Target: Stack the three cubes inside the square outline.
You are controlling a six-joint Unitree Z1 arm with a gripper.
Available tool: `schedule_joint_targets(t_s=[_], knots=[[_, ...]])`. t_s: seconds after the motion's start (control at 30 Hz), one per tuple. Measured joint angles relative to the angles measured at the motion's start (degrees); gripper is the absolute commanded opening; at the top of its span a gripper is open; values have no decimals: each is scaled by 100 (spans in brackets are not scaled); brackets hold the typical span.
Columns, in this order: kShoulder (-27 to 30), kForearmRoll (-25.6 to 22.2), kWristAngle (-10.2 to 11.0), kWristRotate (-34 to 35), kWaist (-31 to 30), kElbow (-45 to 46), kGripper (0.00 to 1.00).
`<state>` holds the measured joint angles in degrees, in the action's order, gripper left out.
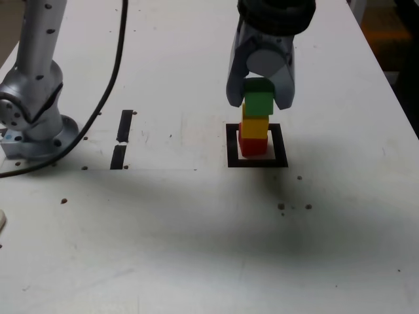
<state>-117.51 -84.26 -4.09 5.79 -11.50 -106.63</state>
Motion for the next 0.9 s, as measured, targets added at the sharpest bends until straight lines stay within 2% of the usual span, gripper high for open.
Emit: schedule_joint_targets(t_s=[0.17,0.43,0.83,0.9], knots=[[-57,-73,185,158,4,161,17],[-111,-30,218,159,16,154,18],[-211,10,292,152,16,125,54],[-241,10,291,143,16,125,62]])
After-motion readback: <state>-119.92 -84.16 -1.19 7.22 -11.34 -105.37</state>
